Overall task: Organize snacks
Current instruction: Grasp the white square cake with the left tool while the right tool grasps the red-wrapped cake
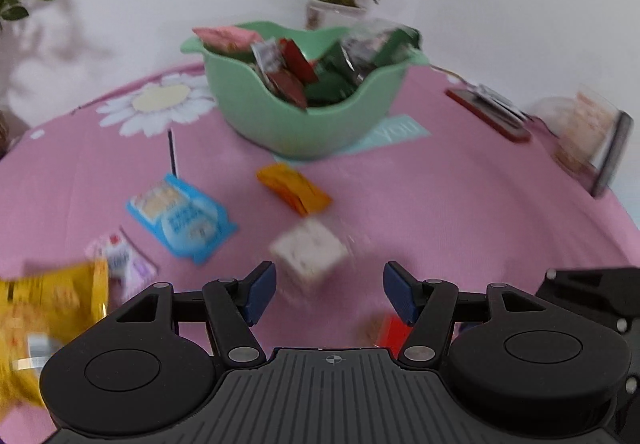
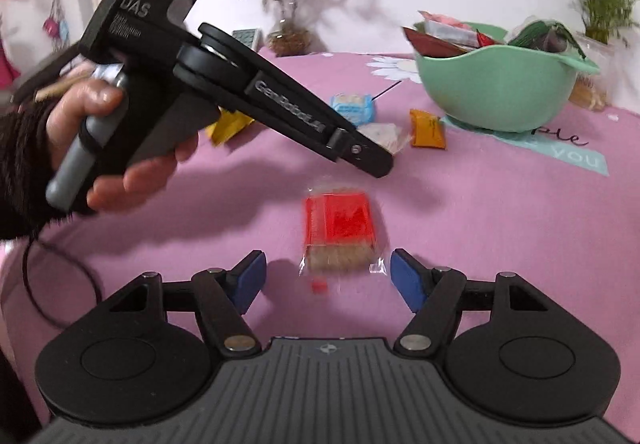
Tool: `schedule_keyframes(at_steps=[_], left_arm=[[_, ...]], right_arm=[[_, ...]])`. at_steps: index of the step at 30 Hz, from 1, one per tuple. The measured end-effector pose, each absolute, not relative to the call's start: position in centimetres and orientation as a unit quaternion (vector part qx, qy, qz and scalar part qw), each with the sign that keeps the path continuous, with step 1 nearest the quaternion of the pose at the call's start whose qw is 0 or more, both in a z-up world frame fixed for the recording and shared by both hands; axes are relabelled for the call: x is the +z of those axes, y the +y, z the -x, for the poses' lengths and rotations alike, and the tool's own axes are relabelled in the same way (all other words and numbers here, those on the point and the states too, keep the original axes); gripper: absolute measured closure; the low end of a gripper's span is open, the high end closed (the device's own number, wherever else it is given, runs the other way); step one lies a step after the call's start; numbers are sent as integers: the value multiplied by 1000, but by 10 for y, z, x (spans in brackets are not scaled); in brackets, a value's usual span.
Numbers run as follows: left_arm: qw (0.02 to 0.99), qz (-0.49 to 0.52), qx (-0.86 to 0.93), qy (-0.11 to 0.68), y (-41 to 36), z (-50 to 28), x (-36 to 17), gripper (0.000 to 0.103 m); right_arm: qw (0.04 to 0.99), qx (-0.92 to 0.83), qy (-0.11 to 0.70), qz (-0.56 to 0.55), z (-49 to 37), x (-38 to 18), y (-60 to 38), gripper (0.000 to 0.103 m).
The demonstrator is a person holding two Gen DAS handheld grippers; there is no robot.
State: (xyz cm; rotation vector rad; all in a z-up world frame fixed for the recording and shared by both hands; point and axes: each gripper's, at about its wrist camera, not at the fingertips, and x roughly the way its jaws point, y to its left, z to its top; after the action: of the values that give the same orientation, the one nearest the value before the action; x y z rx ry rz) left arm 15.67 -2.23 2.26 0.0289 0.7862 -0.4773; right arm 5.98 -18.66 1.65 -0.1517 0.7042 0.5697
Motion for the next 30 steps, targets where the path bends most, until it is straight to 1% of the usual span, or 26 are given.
schedule_keyframes(at_steps=[3, 6, 9, 14, 15, 16, 17, 18, 24, 30], left_arm=[[898, -29, -233, 373, -19, -144, 24, 0], [908, -36, -216, 357, -16, -143, 31, 0], [915, -44, -212, 340, -16, -147, 38, 0], [912, -66, -223, 336, -29, -164, 38, 0], [911, -69, -223, 341, -32, -168, 35, 0], [909, -72, -223, 346, -35, -172, 32, 0], [906, -72, -227, 349, -37, -175, 29, 0], [904, -71, -230, 353, -38, -176, 26, 0], [900, -78, -244, 354, -40, -160, 22, 0], [901, -89, -238, 352, -42, -146, 23, 0]], right_arm=[[894, 282, 340, 75, -47, 19, -189, 29], [901, 260, 340, 64, -52, 23, -190, 29], [909, 242, 337, 46, -59, 23, -186, 26], [914, 225, 328, 78, -69, 13, -160, 26], [917, 217, 323, 88, -71, 12, -156, 28], [919, 211, 318, 98, -69, 12, -154, 37], [920, 210, 315, 101, -68, 12, -153, 52], [921, 208, 314, 98, -67, 12, -155, 54], [929, 165, 320, 87, -58, 15, -184, 54], [940, 100, 324, 40, -51, 14, -219, 53]])
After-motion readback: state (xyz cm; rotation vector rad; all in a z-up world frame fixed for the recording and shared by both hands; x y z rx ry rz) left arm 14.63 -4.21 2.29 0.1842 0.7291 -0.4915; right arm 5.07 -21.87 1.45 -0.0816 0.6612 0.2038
